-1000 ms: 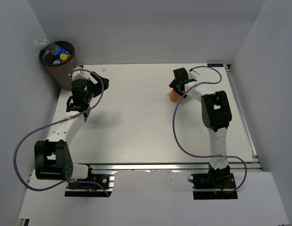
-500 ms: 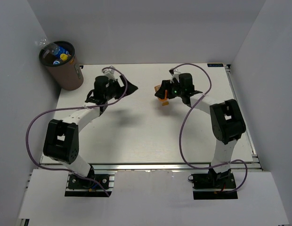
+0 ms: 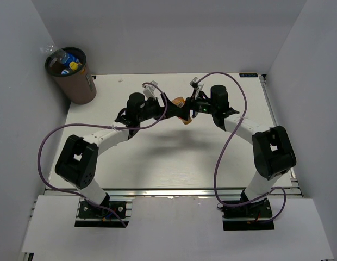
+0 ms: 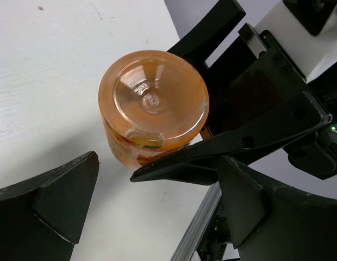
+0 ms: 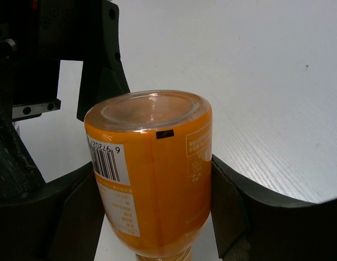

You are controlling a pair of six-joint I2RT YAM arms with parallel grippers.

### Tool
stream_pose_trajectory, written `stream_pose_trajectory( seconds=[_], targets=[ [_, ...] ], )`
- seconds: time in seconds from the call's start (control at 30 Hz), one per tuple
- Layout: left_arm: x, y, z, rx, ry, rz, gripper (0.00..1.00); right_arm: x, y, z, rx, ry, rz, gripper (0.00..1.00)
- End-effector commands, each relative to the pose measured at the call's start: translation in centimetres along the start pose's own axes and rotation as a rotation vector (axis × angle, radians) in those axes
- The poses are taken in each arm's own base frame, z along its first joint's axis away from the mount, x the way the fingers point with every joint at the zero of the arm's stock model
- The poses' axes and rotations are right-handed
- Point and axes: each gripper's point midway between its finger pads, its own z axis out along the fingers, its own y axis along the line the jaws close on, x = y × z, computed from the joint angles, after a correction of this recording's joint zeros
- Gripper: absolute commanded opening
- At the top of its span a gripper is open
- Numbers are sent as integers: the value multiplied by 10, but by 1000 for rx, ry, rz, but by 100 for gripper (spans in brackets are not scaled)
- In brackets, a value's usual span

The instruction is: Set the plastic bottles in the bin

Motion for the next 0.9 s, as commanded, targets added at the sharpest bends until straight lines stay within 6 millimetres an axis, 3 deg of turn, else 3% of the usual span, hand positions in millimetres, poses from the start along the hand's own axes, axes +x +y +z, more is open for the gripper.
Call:
stream_pose_trajectory(
  seconds=[0.0, 0.13, 0.57, 0.73, 0.87],
  targets=[
    [-31, -20, -8, 40, -137, -11, 98, -15, 36, -3, -129, -31, -106, 56],
    [-32, -20, -8, 39, -149, -32, 98, -16, 45, -3, -164, -32, -126, 56],
    [-35, -49, -40, 89, -171, 68, 98, -27, 33, -1, -98, -42, -160, 56],
    [-37, -42, -44, 43, -189, 86, 98, -29, 35, -1, -124, -41, -164, 55],
    [-36, -38, -32, 48, -160, 78, 98, -36, 43, -3, -157, -59, -171, 55]
  ],
)
